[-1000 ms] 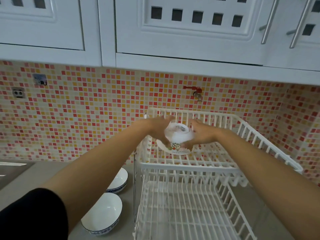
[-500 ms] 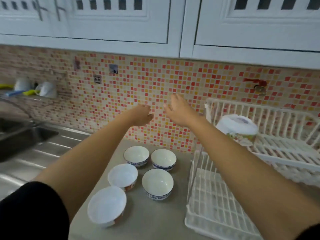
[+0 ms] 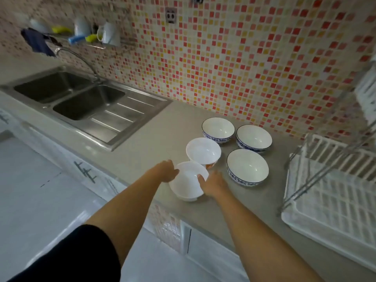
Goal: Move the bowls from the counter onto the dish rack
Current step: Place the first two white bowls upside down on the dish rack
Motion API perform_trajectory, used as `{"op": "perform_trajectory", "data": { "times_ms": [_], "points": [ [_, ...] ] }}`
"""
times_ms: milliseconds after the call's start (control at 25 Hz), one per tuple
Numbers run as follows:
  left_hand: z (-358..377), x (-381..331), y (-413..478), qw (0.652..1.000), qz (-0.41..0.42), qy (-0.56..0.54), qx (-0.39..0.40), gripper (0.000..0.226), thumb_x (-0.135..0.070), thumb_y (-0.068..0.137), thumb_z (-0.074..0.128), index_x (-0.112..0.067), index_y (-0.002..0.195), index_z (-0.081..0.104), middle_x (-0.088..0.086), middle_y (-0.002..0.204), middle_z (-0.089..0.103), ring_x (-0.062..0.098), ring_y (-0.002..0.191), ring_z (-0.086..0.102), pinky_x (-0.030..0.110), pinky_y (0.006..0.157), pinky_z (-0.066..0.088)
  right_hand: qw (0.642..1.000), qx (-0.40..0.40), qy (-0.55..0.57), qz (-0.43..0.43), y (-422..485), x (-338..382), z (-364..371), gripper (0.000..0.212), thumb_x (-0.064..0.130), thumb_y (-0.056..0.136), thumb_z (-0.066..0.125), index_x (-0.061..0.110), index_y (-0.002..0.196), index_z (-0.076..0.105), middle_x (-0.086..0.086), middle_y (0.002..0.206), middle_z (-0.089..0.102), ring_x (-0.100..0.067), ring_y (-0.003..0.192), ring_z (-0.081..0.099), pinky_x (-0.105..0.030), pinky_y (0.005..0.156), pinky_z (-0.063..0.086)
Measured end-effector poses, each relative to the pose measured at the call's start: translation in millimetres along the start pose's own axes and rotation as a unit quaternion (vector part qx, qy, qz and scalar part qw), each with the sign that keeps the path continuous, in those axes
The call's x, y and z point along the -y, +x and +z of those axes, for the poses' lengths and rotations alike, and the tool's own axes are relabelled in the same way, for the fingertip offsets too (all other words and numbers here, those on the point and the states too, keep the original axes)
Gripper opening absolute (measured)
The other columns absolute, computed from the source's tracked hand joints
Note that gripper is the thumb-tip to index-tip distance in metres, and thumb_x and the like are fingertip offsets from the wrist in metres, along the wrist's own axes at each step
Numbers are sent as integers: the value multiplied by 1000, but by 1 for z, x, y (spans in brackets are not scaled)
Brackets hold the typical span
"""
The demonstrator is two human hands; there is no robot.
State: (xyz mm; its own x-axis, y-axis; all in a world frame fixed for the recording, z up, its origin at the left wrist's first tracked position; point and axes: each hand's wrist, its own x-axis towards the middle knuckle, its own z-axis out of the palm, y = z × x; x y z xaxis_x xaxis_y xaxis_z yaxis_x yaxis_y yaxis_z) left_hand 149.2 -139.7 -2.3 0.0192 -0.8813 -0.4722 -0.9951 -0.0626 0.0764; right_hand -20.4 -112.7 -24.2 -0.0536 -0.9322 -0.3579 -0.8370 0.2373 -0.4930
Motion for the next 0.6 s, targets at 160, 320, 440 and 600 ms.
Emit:
{"op": "perform_trajectory", "data": {
  "times_ms": [160, 320, 440, 600],
  "points": [
    [34, 0, 2, 999, -21, -11, 35, 58, -20, 92, 58, 13, 135, 38, 27, 142, 38, 39, 129, 43, 41, 106, 38, 997, 42, 25, 51, 7, -8, 24, 49, 15, 95, 47, -3, 138, 35, -21, 142, 45, -34, 129, 46, -34, 101, 41],
    [8, -1, -15, 992, -28, -104, 65, 43, -17, 93, 57, 9, 126, 52, 22, 134, 54, 20, 96, 67, 24, 84, 52, 997, 61, 14, 38, -2, 6, 14, 45, 7, 92, 49, -7, 134, 42, -22, 138, 49, -34, 125, 49, -32, 97, 43],
    [-40, 1, -29, 987, -6, -159, -2, 37, 0, 93, 47, 15, 126, 43, 29, 117, 64, 7, 26, 54, 16, 32, 47, 996, 25, 75, 31, -7, 33, -18, 39, 4, 89, 47, -8, 127, 49, -23, 127, 58, -35, 115, 57, -34, 87, 50],
    [-119, -5, -65, 949, 33, -290, -117, 33, 4, 91, 41, 5, 125, 43, 30, 113, 61, 27, 61, 65, 37, 55, 60, 978, -123, 162, -42, -28, 70, -92, 47, 27, 96, 38, 4, 137, 35, -18, 128, 56, -35, 110, 59, -38, 87, 49]
  ]
}}
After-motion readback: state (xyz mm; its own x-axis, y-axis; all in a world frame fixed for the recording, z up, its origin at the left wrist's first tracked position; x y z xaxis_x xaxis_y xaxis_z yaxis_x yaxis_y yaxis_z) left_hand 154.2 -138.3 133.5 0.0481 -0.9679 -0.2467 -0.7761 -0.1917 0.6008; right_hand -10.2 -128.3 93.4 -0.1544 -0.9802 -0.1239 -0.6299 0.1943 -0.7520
